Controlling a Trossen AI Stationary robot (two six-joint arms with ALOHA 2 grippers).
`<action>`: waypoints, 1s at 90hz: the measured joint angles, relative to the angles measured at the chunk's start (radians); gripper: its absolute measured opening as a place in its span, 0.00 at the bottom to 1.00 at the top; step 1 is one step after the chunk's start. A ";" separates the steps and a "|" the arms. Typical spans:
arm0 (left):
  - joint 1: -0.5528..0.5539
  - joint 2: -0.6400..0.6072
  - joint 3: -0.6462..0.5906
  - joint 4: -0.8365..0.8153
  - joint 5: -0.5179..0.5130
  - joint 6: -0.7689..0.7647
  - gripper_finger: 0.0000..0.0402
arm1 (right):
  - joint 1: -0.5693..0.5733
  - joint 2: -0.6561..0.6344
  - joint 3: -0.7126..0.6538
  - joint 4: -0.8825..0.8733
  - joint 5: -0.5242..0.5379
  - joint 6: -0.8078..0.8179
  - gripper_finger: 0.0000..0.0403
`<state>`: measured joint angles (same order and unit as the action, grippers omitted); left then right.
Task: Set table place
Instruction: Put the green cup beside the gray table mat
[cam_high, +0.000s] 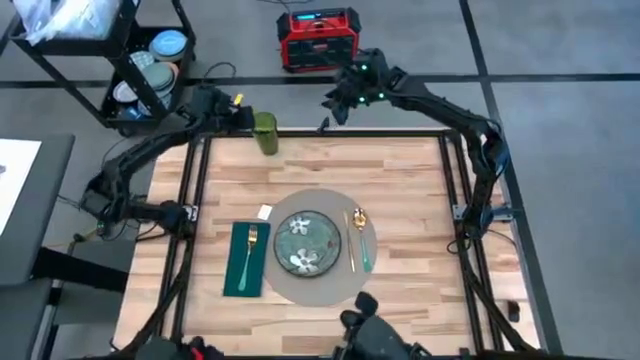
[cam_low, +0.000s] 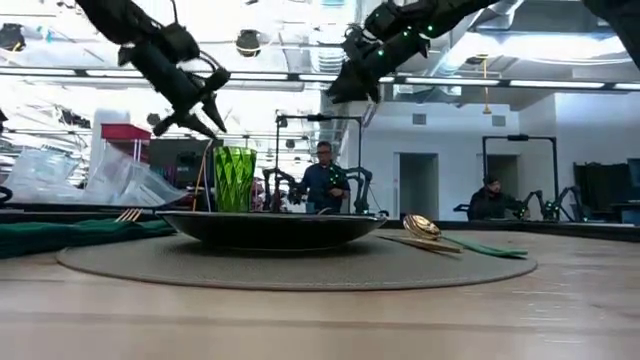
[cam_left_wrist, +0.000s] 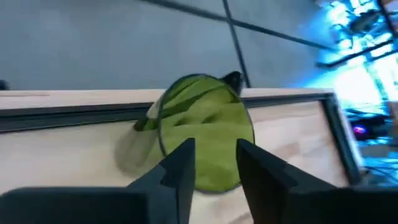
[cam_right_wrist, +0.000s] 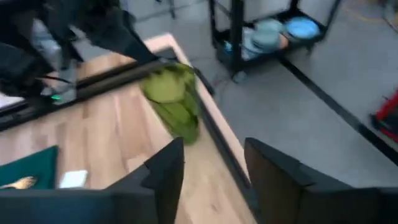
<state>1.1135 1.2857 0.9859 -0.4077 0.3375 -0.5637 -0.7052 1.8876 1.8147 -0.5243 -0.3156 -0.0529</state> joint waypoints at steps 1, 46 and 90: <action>0.006 0.006 0.009 -0.008 0.008 0.005 0.28 | -0.002 0.000 0.000 -0.009 0.000 0.000 0.43; 0.086 0.243 0.294 -0.435 -0.241 0.414 0.08 | 0.009 0.000 0.000 -0.121 0.050 -0.006 0.15; -0.006 0.353 0.285 -0.358 -0.210 0.458 0.00 | 0.030 0.000 -0.001 -0.175 0.054 -0.032 0.00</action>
<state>1.1074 1.6389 1.2713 -0.7657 0.1276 -0.1056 -0.6755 1.8874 1.8141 -0.6993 -0.2621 -0.0847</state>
